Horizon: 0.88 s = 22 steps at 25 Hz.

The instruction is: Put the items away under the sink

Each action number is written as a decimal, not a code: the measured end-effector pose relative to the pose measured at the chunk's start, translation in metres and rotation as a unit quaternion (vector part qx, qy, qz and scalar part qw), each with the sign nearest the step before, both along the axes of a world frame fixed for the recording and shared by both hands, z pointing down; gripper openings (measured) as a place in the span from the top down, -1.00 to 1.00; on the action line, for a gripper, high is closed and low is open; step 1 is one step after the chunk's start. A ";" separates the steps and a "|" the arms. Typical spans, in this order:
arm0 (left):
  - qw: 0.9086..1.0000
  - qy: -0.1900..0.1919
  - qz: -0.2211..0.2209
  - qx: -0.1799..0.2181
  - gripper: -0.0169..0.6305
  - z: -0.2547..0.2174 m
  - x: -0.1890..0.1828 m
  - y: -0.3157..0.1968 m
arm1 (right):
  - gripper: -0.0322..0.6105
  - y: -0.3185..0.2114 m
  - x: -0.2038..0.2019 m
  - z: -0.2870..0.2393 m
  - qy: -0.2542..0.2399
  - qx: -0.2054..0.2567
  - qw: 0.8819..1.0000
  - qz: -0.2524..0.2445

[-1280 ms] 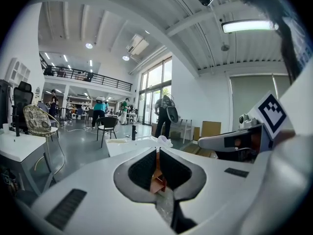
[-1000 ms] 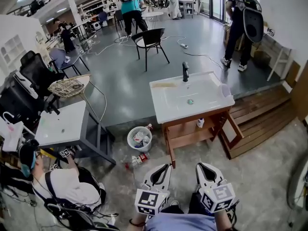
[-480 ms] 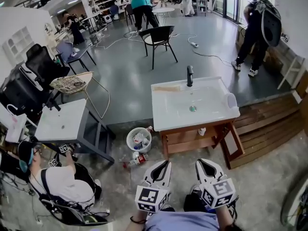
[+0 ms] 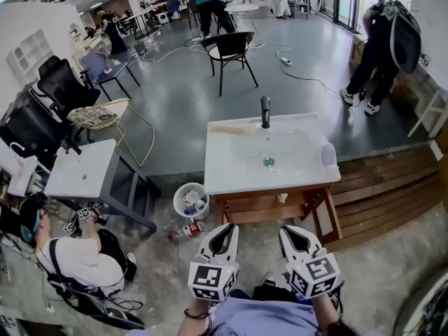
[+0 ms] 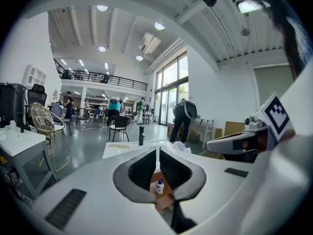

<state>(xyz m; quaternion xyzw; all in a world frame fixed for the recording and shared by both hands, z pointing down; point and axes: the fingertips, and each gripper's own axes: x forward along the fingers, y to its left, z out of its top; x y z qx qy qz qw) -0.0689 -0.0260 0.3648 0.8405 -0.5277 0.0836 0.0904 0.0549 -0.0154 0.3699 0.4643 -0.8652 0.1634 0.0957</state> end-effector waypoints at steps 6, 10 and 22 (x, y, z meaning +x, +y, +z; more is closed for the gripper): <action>1.000 -0.012 -0.018 -0.010 0.89 0.005 0.013 -0.004 | 0.83 -0.012 0.020 0.008 -0.005 -0.012 1.000 -0.016; 0.999 -0.023 -0.028 -0.006 0.89 -0.002 0.012 -0.007 | 0.83 -0.017 0.019 0.009 -0.010 -0.016 0.999 -0.029; 0.999 -0.030 -0.035 0.011 0.89 0.001 0.013 -0.061 | 0.83 -0.072 0.019 0.022 -0.015 -0.026 0.999 -0.045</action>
